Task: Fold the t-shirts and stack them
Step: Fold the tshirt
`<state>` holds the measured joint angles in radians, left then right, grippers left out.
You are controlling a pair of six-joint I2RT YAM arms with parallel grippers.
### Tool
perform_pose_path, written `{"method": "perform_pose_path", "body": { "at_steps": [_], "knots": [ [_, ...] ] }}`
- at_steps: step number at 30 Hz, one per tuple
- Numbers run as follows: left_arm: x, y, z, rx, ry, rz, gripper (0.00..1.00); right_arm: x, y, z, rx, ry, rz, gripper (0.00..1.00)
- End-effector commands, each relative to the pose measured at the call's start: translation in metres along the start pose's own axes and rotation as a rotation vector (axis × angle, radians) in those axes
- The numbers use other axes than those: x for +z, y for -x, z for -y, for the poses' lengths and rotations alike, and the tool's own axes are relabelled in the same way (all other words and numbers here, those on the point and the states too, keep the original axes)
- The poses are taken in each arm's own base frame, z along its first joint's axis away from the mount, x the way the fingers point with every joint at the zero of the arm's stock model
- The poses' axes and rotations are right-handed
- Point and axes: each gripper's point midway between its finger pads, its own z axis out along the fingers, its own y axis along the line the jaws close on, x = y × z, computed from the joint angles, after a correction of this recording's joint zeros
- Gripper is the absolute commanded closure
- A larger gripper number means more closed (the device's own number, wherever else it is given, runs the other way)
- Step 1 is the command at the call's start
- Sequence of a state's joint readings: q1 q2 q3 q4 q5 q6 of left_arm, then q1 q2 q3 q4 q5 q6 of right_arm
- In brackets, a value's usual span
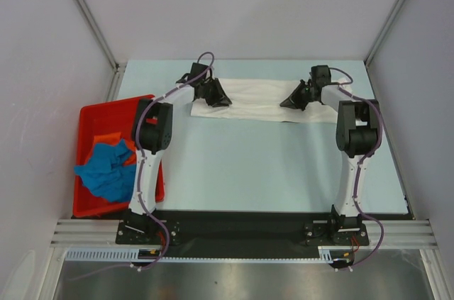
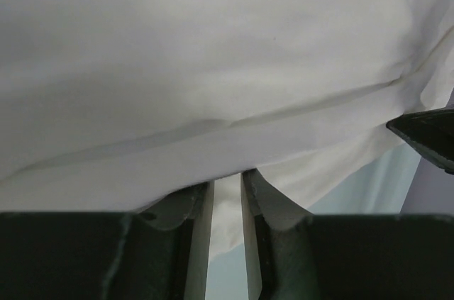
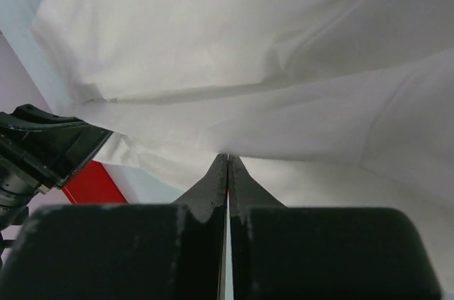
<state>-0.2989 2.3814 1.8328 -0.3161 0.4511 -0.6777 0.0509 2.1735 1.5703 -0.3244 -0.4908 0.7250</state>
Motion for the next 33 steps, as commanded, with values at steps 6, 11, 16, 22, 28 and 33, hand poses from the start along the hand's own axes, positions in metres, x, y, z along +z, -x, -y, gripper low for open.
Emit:
{"method": "perform_pose_path", "body": {
  "at_steps": [6,11,16,22,28,33],
  "knots": [
    [-0.010,0.049,0.010,-0.019,-0.080,0.092,0.74,0.013,0.029,-0.017,-0.017,0.047,0.039,1.00],
    [-0.015,0.048,-0.014,-0.051,-0.027,0.090,0.75,0.018,0.047,-0.019,-0.017,0.047,0.065,1.00],
    [-0.020,0.049,-0.033,-0.057,0.009,0.079,0.75,0.032,0.070,-0.017,-0.007,0.057,0.097,0.99],
    [-0.043,0.050,-0.025,0.033,0.034,0.087,0.75,0.023,0.094,-0.035,-0.023,0.076,0.132,1.00],
    [-0.072,0.037,-0.002,0.089,0.019,0.103,0.74,-0.022,0.073,-0.047,-0.091,0.033,0.101,0.99],
    [-0.065,0.007,-0.018,0.017,0.021,0.043,0.75,-0.043,0.032,-0.030,-0.097,0.012,0.066,0.99]
  ]
}}
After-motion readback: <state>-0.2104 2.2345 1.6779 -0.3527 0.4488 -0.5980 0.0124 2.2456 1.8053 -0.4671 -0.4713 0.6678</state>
